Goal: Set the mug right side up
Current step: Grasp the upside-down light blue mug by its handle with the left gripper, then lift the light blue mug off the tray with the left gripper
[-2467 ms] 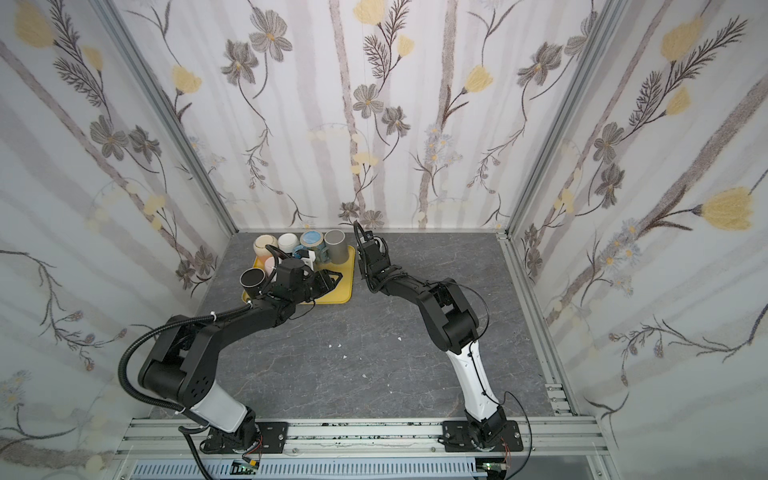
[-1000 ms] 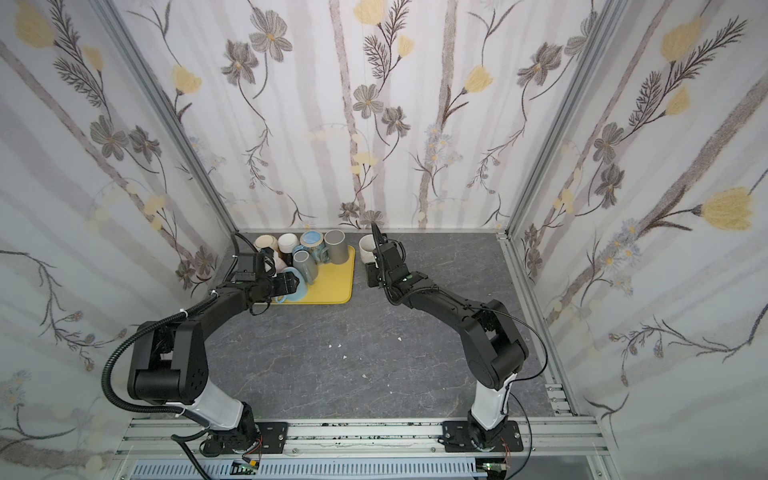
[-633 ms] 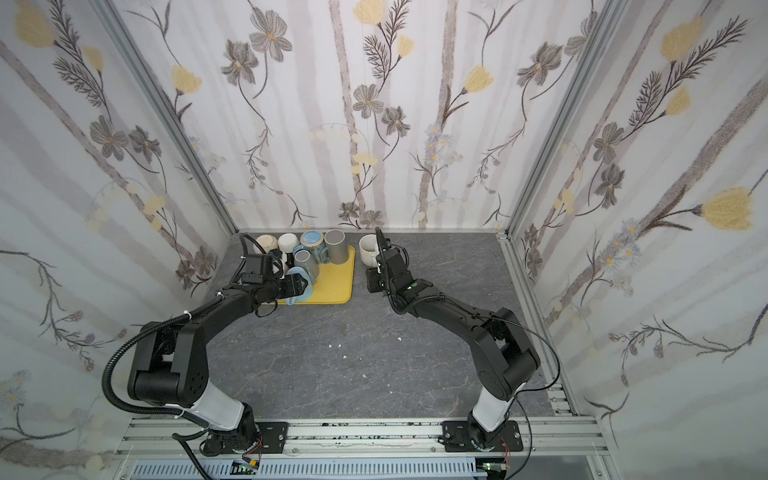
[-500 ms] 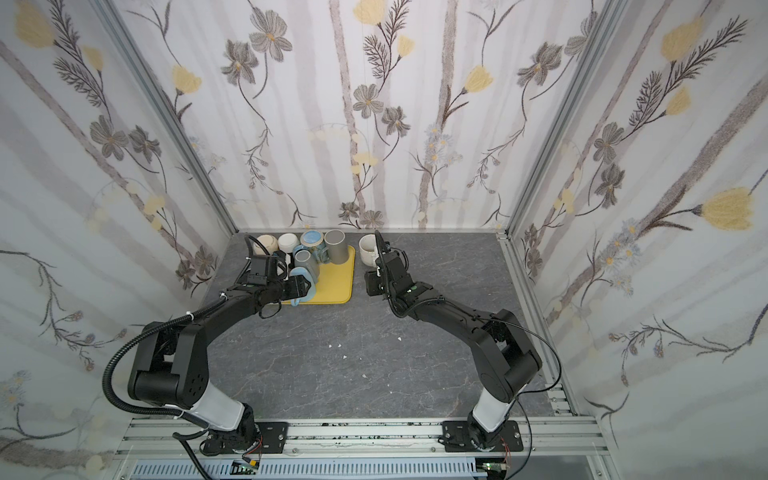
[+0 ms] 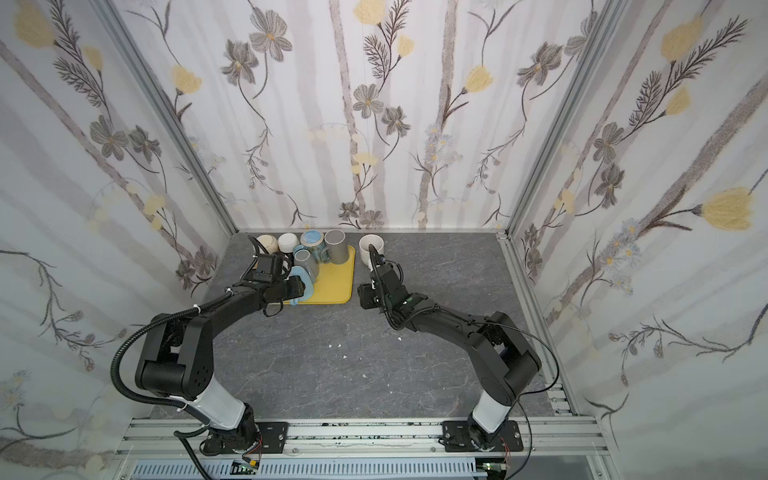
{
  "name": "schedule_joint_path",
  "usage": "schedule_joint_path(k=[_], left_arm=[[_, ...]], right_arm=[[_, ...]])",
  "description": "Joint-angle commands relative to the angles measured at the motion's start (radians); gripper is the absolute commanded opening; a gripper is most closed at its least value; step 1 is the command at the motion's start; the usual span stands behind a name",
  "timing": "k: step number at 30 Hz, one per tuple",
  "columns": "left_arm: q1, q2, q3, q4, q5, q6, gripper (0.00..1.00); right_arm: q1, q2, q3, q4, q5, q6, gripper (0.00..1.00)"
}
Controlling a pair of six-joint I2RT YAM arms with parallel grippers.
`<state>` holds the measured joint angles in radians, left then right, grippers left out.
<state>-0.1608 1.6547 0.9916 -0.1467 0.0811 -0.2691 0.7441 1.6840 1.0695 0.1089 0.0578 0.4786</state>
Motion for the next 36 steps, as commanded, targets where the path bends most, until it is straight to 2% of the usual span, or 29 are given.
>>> schedule_joint_path(k=[1, 11, 23, 36], left_arm=[[-0.009, 0.019, 0.012, 0.027, -0.07, 0.008, 0.47], [-0.06, 0.027, -0.025, 0.071, -0.146, 0.011, 0.32], [-0.109, -0.012, -0.079, 0.116, -0.148, 0.022, 0.0], [-0.114, -0.091, -0.096, 0.116, -0.086, 0.028, 0.0]], right_arm=[[0.003, 0.007, 0.001, 0.032, -0.005, 0.013, 0.54], [0.012, 0.04, 0.018, 0.025, -0.043, 0.043, 0.53], [0.012, 0.044, 0.048, 0.042, -0.03, 0.108, 0.53], [0.012, 0.01, -0.024, 0.098, -0.045, 0.169, 0.53]])
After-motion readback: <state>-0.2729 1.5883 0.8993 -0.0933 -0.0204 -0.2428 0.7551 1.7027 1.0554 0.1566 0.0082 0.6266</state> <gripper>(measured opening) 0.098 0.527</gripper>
